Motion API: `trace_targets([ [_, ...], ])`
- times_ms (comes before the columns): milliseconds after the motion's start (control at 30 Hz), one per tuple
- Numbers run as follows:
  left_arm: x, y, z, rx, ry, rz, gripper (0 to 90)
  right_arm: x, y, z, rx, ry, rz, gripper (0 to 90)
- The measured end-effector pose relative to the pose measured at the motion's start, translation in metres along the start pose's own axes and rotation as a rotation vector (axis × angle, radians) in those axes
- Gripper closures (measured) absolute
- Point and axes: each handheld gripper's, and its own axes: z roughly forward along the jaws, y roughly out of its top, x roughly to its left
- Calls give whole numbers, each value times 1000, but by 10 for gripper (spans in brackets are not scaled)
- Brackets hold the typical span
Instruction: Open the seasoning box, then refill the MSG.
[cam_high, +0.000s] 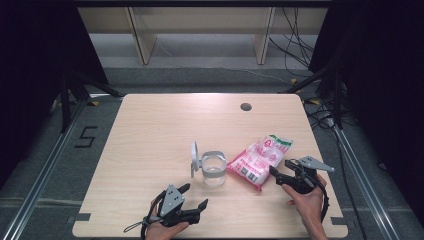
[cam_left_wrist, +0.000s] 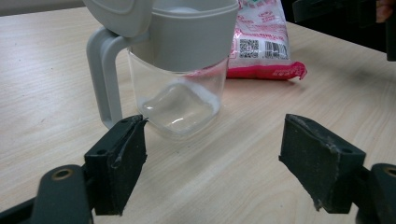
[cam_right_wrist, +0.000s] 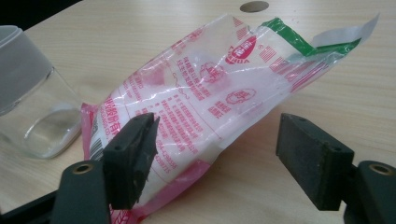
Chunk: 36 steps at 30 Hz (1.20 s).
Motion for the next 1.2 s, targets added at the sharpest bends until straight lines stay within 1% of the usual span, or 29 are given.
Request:
trace_targets([
  [33,-1,0,0,-4,-8,-7,216,-3,1,1,14,4,-14,289],
  [67,0,0,0,-1,-3,3,216,-5,1,0,15,18,-27,285],
  [100,0,0,0,0,-7,2,216,-5,1,1,8,27,-19,276],
  [167,-1,0,0,-8,-3,-7,216,-3,0,2,16,16,17,272],
  [200,-1,-1,0,-5,-1,-8,216,-3,1,2,22,10,15,258],
  [233,-1,-1,-1,10,4,2,215,-6,1,5,3,19,-10,237],
  [267,-1,-1,-1,13,4,3,215,-4,1,5,23,14,1,224],
  [333,-2,-1,0,6,0,-2,214,-4,2,8,16,16,-28,223],
  [400,-2,-1,0,13,1,4,214,-2,3,10,46,3,-47,209],
  [433,-2,-2,1,8,-3,4,214,1,3,11,34,6,-3,208],
  [467,-2,-2,1,10,-4,4,214,-2,3,14,23,23,-33,208],
  [500,-2,-2,1,9,-4,5,214,2,3,15,46,15,10,204],
  [533,-2,-2,1,6,-5,8,214,-2,4,17,40,23,-22,198],
  [600,-3,-2,1,23,3,5,214,-5,4,21,39,8,-28,205],
  [633,-3,-3,2,10,-3,9,214,-6,5,21,60,7,-19,205],
  [700,-4,-3,1,22,2,13,214,-8,5,26,38,-2,1,207],
  [733,-5,-3,0,24,-1,13,214,-6,4,26,56,7,51,208],
  [767,-5,-3,0,25,1,19,213,-11,5,28,50,2,15,211],
  [800,-5,-4,0,15,-4,14,213,-7,5,28,68,11,88,217],
  [833,-4,-4,0,12,-7,12,214,-9,4,33,42,17,76,224],
  [867,-5,-5,0,12,-7,10,213,-13,6,35,53,26,53,230],
  [900,-4,-6,-1,18,-3,16,213,-14,6,37,62,12,48,227],
  [967,-5,-7,-1,6,-5,0,214,-14,9,42,51,20,56,228],
  [1000,-3,-7,-2,12,1,9,213,-15,9,44,56,3,35,229],
  [1033,-3,-8,-2,13,-3,3,213,-14,10,45,65,-7,41,235],
  [1067,-3,-9,-2,14,-4,5,213,-10,10,48,64,4,97,249],
  [1100,-3,-9,-2,13,-1,10,214,-14,11,50,64,-7,37,255],
  [1133,-3,-9,-2,12,0,9,214,-14,12,51,73,11,46,261],
  [1200,-4,-9,-2,10,0,6,214,-14,13,54,75,10,54,277],
])
